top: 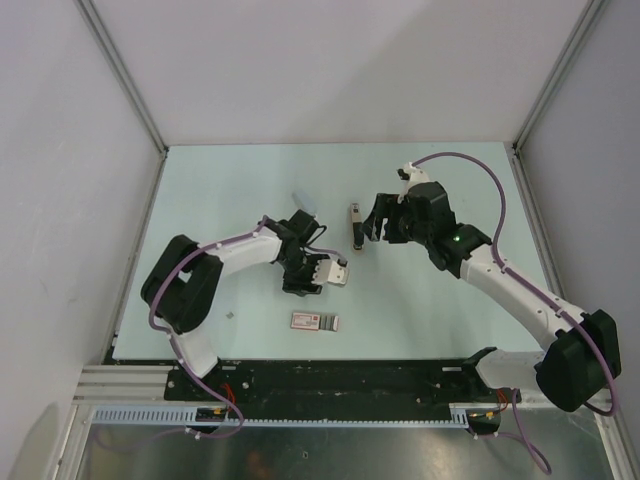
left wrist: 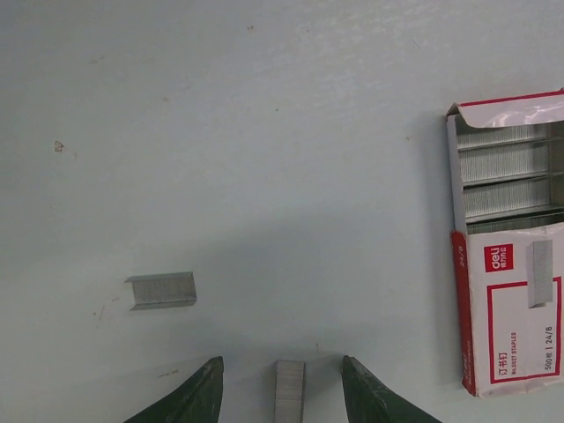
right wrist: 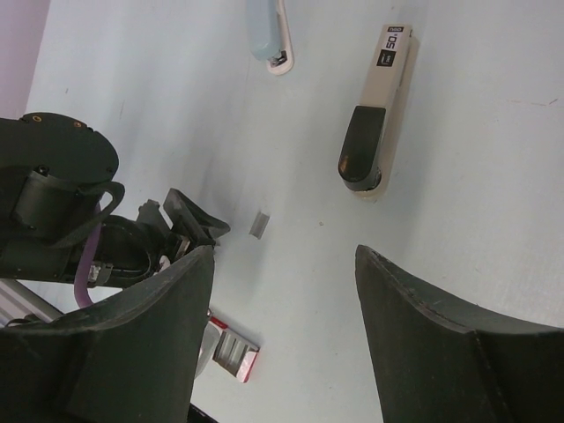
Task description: Unload the staples from the stapler
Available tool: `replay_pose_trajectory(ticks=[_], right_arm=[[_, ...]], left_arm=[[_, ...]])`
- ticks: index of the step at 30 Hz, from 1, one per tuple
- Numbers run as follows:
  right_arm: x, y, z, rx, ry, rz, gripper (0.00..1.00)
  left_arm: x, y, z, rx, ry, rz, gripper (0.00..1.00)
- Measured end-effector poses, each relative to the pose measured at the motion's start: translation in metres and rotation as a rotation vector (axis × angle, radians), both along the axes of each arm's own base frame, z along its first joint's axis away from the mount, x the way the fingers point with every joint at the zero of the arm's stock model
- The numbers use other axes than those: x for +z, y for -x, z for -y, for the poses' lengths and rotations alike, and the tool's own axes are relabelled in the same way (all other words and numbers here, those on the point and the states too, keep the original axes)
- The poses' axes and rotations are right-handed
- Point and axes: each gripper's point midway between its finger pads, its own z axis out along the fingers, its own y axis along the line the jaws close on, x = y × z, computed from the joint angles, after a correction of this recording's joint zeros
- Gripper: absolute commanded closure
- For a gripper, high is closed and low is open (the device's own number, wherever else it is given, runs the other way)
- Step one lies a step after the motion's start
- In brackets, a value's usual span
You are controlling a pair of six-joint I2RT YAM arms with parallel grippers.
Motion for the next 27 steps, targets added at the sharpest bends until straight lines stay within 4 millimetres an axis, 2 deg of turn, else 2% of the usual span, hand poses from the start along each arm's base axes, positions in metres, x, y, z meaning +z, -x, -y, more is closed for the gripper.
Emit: replay_pose_trajectory(ticks=[14,27], right_arm=[[0.001,0.000,0.000,0.000,-0.002,0.003,0.30],[0.002,0.001,0.000,-0.001,-0.003,0.004,0.31]], left_arm=[[0.000,-0.002,-0.007,0.023,-0.014,0.018,0.44],[-0.001,0.003,-0.012,0.039,-0.026,-0.001,0.75]])
